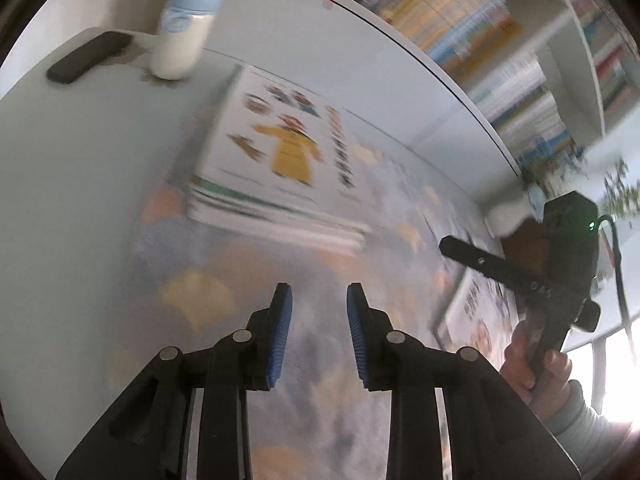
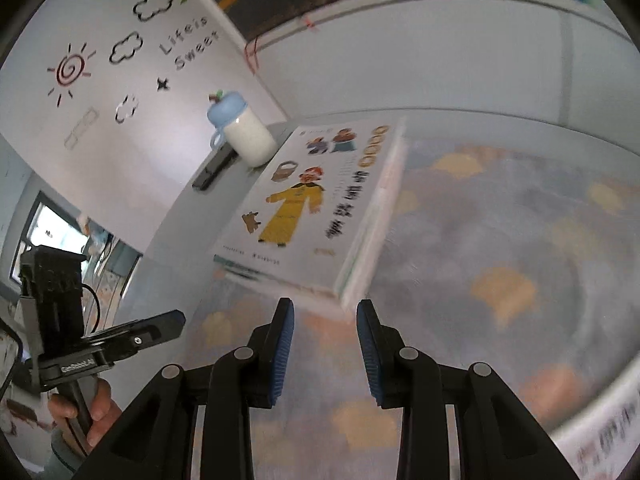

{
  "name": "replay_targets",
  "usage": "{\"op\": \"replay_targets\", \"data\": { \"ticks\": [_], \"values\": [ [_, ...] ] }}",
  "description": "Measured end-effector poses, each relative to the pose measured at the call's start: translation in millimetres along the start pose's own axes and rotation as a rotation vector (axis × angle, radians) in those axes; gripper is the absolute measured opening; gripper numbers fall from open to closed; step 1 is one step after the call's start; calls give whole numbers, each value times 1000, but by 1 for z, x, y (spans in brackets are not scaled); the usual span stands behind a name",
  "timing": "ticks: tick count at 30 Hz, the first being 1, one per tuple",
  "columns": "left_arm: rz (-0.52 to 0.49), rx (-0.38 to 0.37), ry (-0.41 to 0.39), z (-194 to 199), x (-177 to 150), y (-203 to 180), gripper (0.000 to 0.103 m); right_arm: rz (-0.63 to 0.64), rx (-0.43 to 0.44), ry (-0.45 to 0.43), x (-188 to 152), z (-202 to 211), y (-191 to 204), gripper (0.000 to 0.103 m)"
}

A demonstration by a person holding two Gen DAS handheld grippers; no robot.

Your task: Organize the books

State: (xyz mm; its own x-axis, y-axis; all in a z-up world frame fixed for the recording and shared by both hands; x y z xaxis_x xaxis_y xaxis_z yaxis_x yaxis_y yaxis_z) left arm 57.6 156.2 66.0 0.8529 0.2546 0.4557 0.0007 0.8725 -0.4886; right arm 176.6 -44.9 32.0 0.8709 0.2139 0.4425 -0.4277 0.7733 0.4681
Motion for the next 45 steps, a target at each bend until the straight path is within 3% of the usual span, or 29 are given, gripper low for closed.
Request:
{"op": "replay_targets", "data": {
  "ticks": [7, 12, 14, 15, 19, 23, 27, 31, 33, 36, 39, 43, 45],
  "values": [
    [-154, -39, 40, -2, -25, -98, 25, -138, -11, -102, -56, 98, -43, 32],
    [-241, -73, 71, -7, -65, -175, 28, -206, -15, -152, -97, 157, -75, 39],
    [-255, -86, 87, -14, -85, -203, 28, -201, -47, -169, -118, 183, -89, 53],
    [-257, -92, 98, -19, -98, -218, 28, -192, -64, -177, -130, 196, -95, 54],
    [-226, -155, 154, -47, -149, -275, 28, -166, -185, -180, -198, 250, -132, 54],
    [-177, -234, 229, -85, -199, -325, 28, -261, -323, -153, -271, 301, -191, 54],
    [-184, -212, 293, -120, -248, -371, 28, -363, -429, -153, -334, 345, -245, 54],
    [-181, -153, 318, -139, -275, -391, 28, -385, -477, -122, -371, 365, -271, 44],
    [-182, -142, 344, -145, -281, -395, 28, -371, -502, -96, -386, 366, -277, 43],
    [-213, -105, 366, -150, -290, -400, 28, -375, -474, -53, -401, 358, -282, 42],
    [-208, -111, 393, -154, -292, -399, 28, -354, -435, -30, -408, 350, -279, 42],
    [-213, -132, 410, -154, -292, -397, 28, -296, -482, -19, -409, 341, -266, 42],
    [-224, -143, 430, -156, -290, -395, 28, -338, -436, -27, -412, 343, -270, 42]
  ]
}}
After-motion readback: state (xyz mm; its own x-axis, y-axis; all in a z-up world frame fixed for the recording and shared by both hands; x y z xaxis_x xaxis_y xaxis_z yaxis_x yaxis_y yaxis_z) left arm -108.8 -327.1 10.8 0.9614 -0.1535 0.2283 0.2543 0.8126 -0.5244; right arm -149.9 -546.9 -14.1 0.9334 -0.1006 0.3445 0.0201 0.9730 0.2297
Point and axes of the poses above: each gripper's, at about its wrist camera, not at the fingertips, and z roughly against the way its jaws point, y to its left, x to its top, the point moved 3 cm from there along -z, roughly the way its jaws point, and after that the axes turned 5 degrees about -z, right-handed, at the moved point
